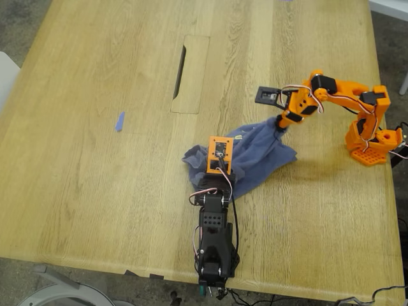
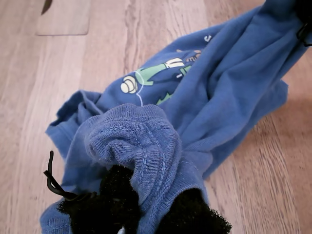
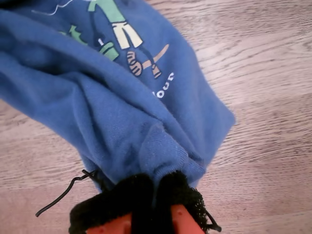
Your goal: Fold a T-shirt
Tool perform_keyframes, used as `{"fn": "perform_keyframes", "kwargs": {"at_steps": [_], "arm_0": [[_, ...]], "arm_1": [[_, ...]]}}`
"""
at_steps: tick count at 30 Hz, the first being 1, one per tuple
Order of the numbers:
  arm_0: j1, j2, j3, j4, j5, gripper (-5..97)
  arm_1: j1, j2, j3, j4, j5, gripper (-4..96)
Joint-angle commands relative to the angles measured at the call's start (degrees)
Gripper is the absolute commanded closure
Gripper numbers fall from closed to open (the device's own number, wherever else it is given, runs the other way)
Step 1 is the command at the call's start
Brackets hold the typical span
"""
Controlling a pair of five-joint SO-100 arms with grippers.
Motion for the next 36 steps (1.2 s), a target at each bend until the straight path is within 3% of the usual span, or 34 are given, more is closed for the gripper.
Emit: {"fn": "perform_keyframes", "kwargs": {"at_steps": [1,19,36], "arm_0": [[3.16,2.02,-0.44,0.79,0.26,92],[19.69,16.61,6.15,20.92,-0.09,92],[27.95,30.15,26.37,19.86,-4.66,92]], "arm_1": [[-1.49,5.98,4.13,-1.76,0.44,91.3],[-7.73,29.18,38.85,-9.58,-1.93,91.3],[-10.37,35.60,65.13,-30.15,-3.96,91.3]]}}
